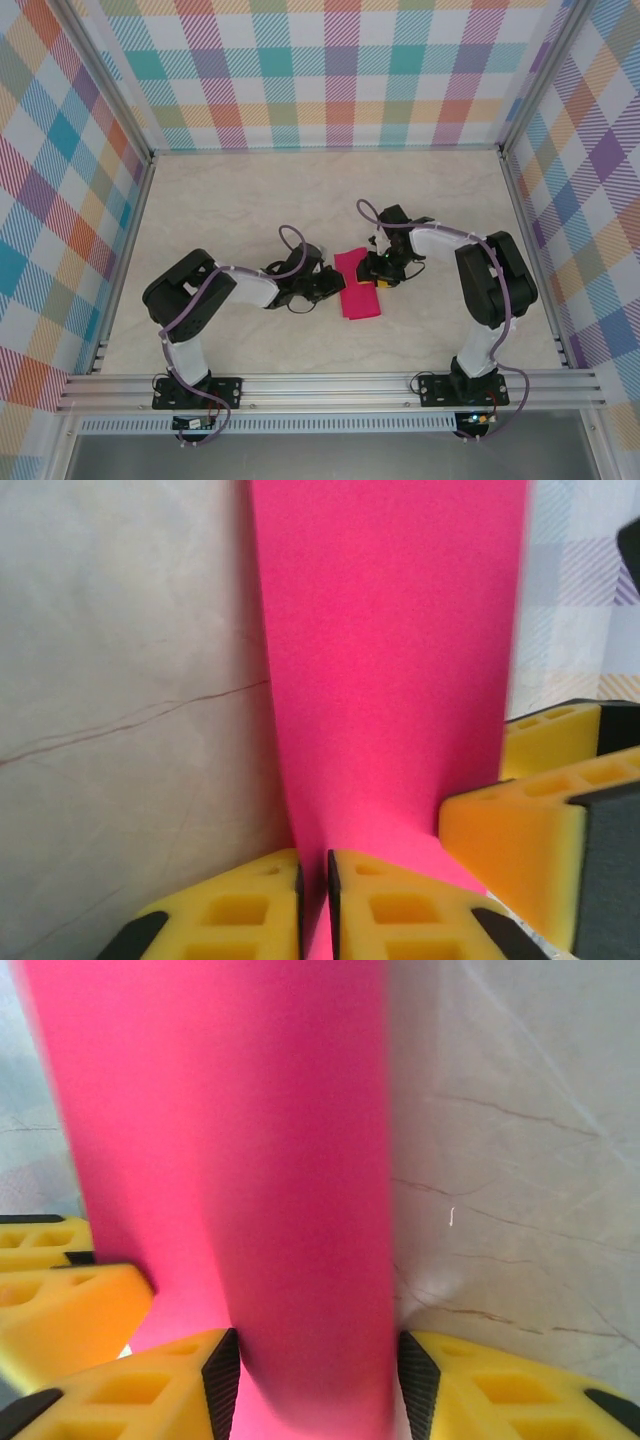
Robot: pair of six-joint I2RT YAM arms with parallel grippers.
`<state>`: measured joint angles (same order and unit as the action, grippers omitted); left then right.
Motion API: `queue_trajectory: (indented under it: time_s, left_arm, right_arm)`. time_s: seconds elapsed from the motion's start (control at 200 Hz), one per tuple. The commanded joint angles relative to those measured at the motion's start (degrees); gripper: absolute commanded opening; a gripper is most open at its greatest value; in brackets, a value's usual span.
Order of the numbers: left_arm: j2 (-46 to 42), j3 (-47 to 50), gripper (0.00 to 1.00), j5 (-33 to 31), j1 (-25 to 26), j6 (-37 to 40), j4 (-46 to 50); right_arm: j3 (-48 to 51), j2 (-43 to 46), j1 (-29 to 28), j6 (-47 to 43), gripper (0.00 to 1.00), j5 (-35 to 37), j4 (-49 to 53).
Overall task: Fold a paper plane with a square sheet of paper (pick it up from the middle)
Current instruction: First fold in half a square sheet of paper at the center of the table, then hold the square sheet of paper at the center of the table.
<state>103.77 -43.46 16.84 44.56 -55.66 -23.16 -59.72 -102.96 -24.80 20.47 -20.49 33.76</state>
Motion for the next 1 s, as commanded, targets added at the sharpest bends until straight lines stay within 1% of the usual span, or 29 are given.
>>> queue_trajectory:
  time_s: [0.0,0.05,0.105,0.175,0.26,0.39,0.585,0.995]
  left_arm:
    - [-3.27,-1.49,0.20,-1.85,0.35,2.32,7.10]
    - [-4.36,-1.64,0.21,-1.86,0.22,2.29,8.31]
    - [-5.33,-1.76,0.25,-2.40,0.19,2.23,9.78]
    - [-6.86,-1.89,0.28,-4.68,0.04,2.23,13.46]
    - [-8.99,-1.41,0.31,-6.29,-0.26,2.35,15.52]
    - [-10.86,-2.26,0.32,-7.84,-0.37,2.95,17.60]
    - [-9.39,-4.20,0.32,-7.89,-0.36,3.98,18.46]
    - [-8.62,-4.96,0.32,-9.25,-0.37,4.42,18.05]
  right_arm:
    - [0.14,-2.74,-0.34,-1.74,0.48,4.30,2.33]
    - [-0.12,-3.13,-0.37,-1.92,0.48,5.13,2.80]
    - [-0.22,-3.22,-0.41,-2.15,0.48,5.76,2.74]
    - [-0.22,-3.39,-0.39,-2.50,0.47,6.15,2.38]
    - [-0.22,-3.70,-0.41,-2.54,0.46,6.62,2.22]
    - [-0.12,-4.18,-0.34,-2.98,0.45,7.14,2.06]
    - [-0.31,-5.15,-0.35,-3.00,0.40,7.09,1.68]
    - [-0.48,-5.91,0.09,-0.83,0.39,5.99,1.43]
